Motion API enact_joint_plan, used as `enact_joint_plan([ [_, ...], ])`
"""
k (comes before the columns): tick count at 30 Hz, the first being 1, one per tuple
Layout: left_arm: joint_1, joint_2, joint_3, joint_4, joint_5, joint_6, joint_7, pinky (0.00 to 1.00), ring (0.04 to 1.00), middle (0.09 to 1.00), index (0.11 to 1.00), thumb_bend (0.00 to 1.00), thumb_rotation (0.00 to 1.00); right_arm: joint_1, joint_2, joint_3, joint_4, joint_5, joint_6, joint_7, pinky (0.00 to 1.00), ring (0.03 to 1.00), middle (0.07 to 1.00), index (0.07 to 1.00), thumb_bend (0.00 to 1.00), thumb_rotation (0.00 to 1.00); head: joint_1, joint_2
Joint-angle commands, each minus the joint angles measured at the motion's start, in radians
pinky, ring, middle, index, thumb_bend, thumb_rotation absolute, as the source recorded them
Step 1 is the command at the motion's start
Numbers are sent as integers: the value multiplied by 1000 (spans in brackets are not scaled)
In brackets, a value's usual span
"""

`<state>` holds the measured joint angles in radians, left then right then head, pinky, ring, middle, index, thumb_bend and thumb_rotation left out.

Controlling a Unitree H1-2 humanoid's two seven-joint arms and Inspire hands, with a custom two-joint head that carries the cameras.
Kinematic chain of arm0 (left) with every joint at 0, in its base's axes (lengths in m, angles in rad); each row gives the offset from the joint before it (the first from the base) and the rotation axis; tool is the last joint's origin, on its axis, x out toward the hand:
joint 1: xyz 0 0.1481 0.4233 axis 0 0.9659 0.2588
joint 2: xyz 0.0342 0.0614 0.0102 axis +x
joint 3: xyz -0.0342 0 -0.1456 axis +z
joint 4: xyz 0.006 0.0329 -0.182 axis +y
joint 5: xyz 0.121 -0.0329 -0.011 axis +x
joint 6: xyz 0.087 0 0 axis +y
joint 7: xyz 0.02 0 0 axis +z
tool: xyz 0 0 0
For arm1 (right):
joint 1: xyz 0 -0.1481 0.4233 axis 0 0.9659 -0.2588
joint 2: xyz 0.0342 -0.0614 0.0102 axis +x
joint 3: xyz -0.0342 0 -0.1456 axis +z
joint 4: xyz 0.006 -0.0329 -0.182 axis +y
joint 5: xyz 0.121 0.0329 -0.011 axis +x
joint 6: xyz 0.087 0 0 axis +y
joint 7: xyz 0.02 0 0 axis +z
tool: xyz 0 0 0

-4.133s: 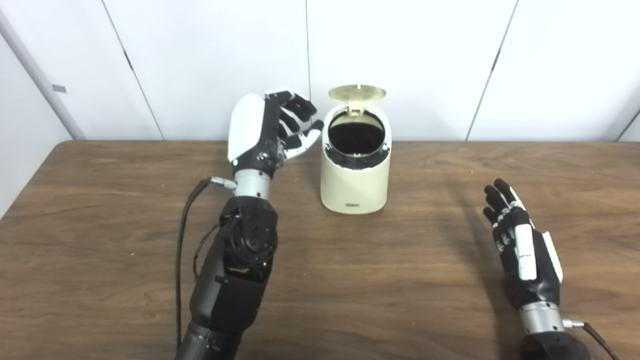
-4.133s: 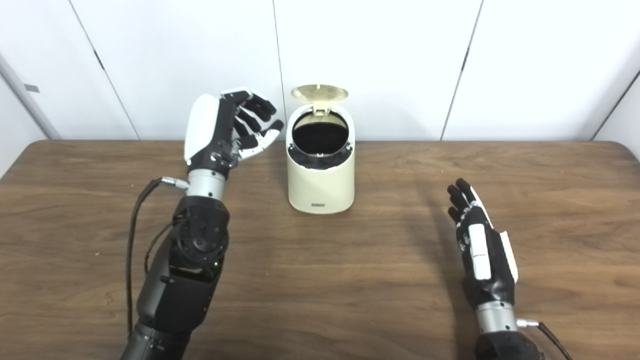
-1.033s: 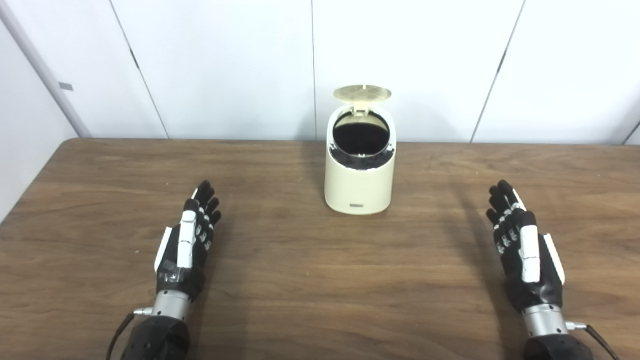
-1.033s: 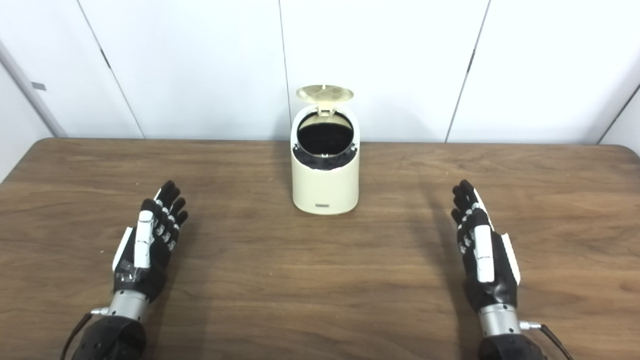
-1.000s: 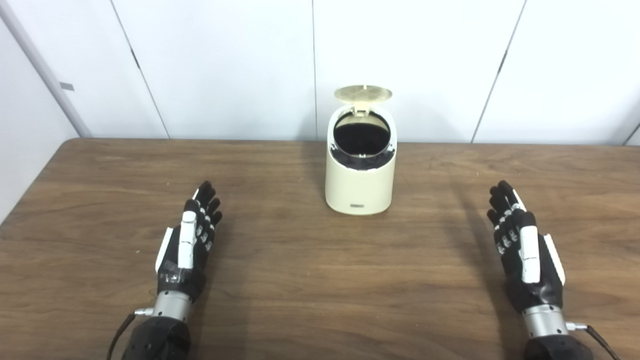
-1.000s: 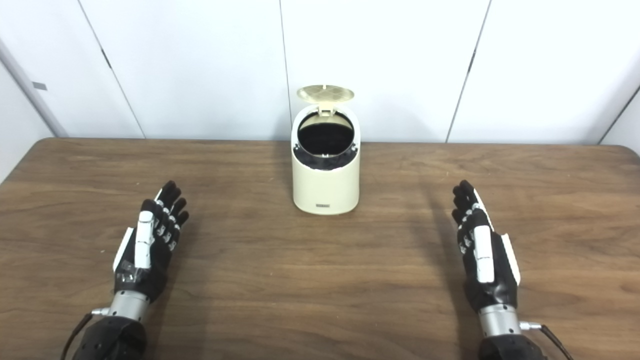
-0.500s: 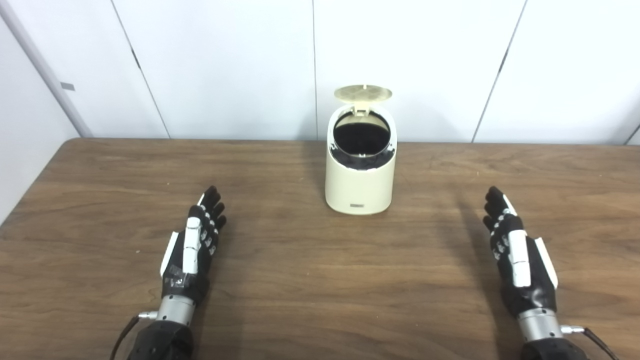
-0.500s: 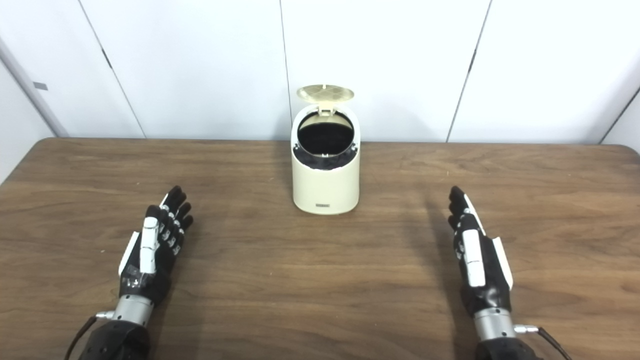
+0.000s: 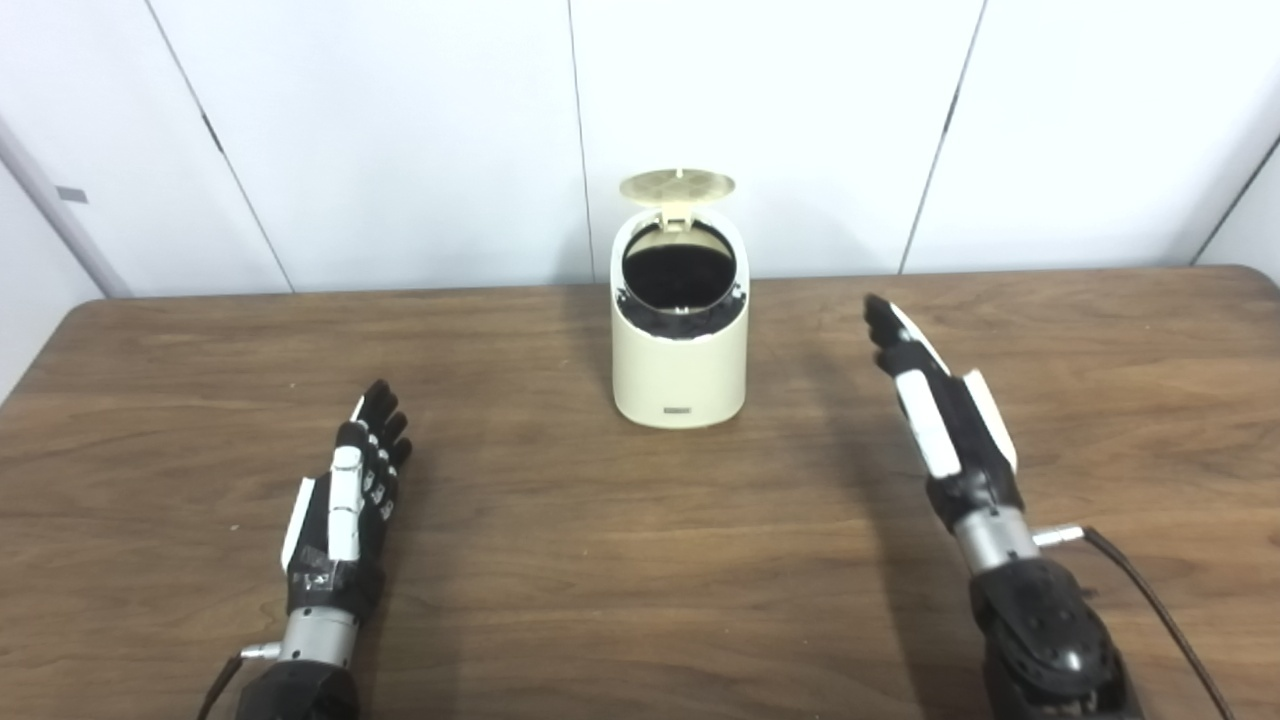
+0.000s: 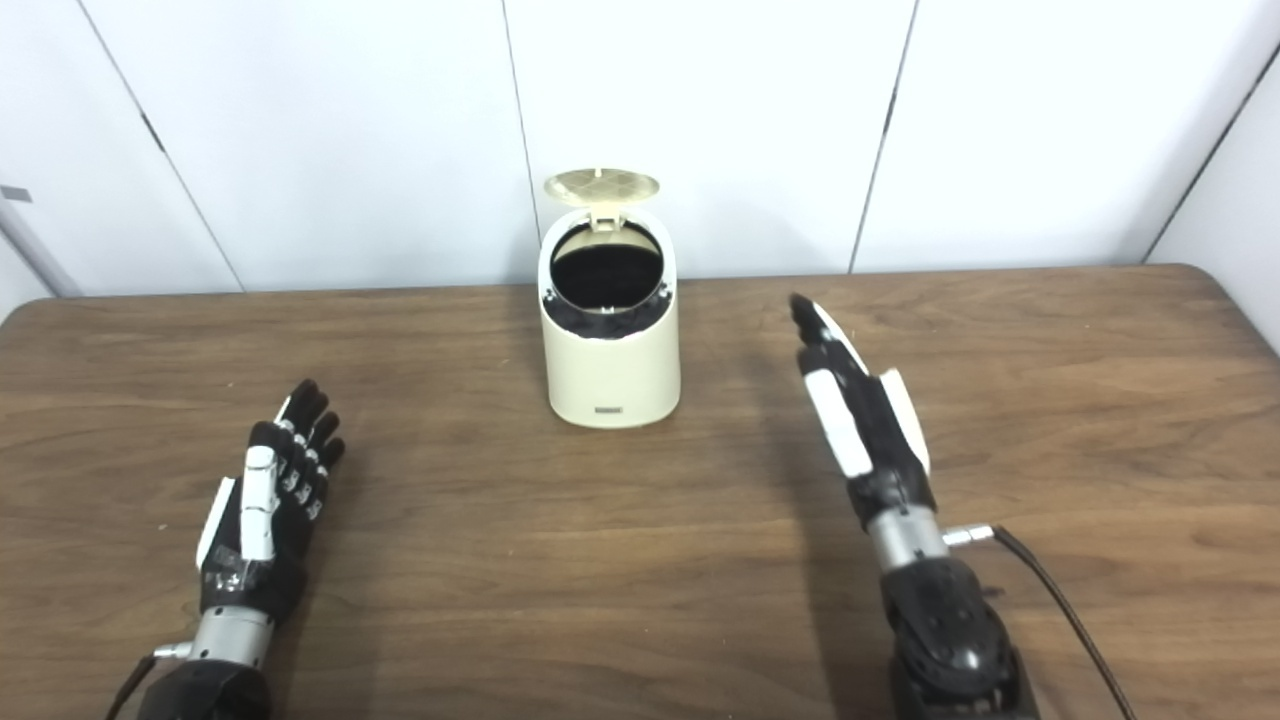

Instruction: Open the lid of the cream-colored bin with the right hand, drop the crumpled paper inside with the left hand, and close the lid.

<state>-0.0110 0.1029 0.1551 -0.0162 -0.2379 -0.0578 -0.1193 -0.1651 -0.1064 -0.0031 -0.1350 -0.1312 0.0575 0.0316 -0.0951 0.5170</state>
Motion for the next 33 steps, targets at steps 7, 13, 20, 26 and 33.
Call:
enact_joint_plan([
  [7,8,-5,-1,50,-10,-37,-6,1000,1000,1000,1000,549,950,-113,-2,28,-51,-82,22,-13,875,925,923,886,573,1000,-12,-10],
  [13,14,-5,-1,47,-8,-25,-2,1000,1000,1000,1000,543,955,-179,-27,48,-56,-157,43,-2,857,911,908,878,557,1000,-15,-17],
  [20,16,-6,-2,55,-11,-36,-8,1000,1000,1000,1000,521,991,-256,-49,55,-55,-164,69,21,876,915,908,880,571,1000,-14,-22],
  [26,19,-11,-4,54,-2,-36,0,1000,1000,1000,1000,543,996,-309,-68,60,-46,-172,75,40,861,918,917,888,587,1000,-13,-26],
  [33,18,-11,-5,61,3,-38,1,1000,1000,1000,1000,544,981,-366,-91,75,-40,-208,94,50,829,900,903,882,587,1000,-12,-30],
])
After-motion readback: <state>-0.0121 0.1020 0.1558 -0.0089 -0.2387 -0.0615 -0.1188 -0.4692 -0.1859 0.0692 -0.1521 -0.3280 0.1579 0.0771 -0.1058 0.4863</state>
